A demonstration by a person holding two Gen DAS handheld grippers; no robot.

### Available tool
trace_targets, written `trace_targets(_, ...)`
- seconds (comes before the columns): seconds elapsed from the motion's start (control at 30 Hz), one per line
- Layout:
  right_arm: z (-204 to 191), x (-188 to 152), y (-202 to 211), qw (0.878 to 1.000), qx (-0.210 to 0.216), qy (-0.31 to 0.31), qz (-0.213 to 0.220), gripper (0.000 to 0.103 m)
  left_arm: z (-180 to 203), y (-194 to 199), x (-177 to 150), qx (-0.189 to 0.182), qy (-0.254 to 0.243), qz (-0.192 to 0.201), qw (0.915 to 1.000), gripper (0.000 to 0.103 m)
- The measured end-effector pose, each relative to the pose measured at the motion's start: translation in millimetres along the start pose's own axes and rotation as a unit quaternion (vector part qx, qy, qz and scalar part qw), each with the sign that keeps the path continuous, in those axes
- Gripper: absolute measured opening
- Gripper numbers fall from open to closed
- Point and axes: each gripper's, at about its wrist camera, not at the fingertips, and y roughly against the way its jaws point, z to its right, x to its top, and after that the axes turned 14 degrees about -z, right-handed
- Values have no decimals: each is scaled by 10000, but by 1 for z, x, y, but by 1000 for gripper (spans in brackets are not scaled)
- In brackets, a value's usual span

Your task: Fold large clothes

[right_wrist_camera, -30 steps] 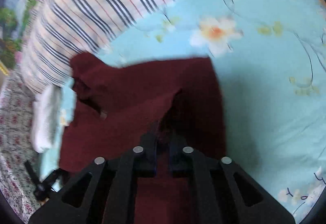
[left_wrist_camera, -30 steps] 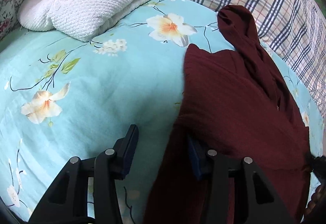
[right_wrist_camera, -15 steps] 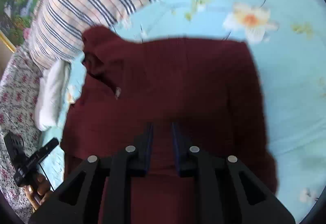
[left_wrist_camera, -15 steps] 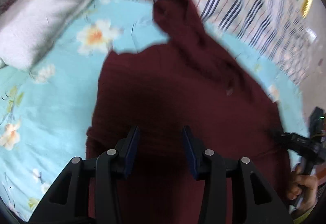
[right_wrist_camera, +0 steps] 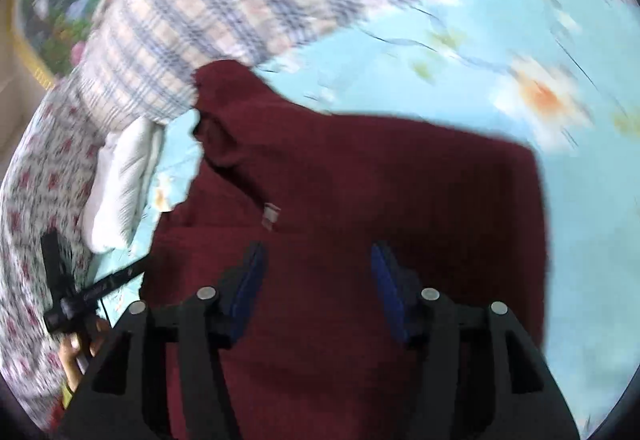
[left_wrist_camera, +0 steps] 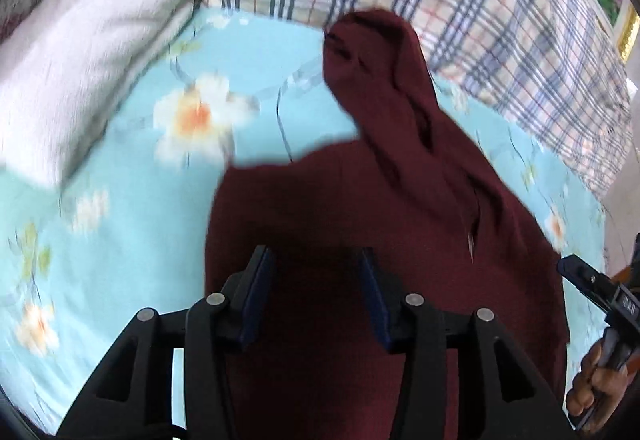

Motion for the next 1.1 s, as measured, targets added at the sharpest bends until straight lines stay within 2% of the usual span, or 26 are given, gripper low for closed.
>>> trace_targets(0.07,-24,25,-12,9992,-77,380,35,56,0,-3,32,136,80,69,9999,51)
trace_targets(0.17,-58,64,-30,9960,-78,890,61,56,-8,-14,75,69,229,-4,9997,52)
trace_targets(0.27,-90,103,-54,9903,-303,1354,28,56,-12,-25,108,172,224,45,9996,52)
trace_targets(0.33,-108,129,-77,9864,-380,1598,-55,56,-11,-31,122,281,130,100,9995,52)
trace_targets(0.47,-131,159,-128,9776,-502,2004,-411,56,-8,-45,144,351,-114,173,9992,52)
trace_targets(0.57,-141,169,-166,9651,-948,2357,-630,54,-7,-57,157,428,-234,159,9987,52)
trace_targets(0.6,-142,172,-174,9616,-1120,2427,-624,48,-6,-60,159,432,-253,158,9986,52)
trace_targets(0.63,-139,174,-176,9602,-1248,2440,-545,20,-6,-62,160,432,-290,162,9985,52)
trace_targets(0.67,-132,177,-169,9637,-1222,2334,-427,7,-4,-65,163,438,-330,178,9983,52)
trace_targets(0.77,-98,183,-125,9806,-834,1772,74,7,5,-71,167,422,-443,217,9979,52)
trace_targets(0.87,-62,182,-82,9861,-802,1381,460,7,23,-76,170,545,-672,308,9958,53)
trace_targets(0.97,-21,184,-60,9917,-804,885,467,6,47,-86,173,622,-1000,286,9926,54)
trace_targets(1.1,10,180,-63,9942,-855,586,297,6,73,-103,176,915,-1494,294,9841,55)
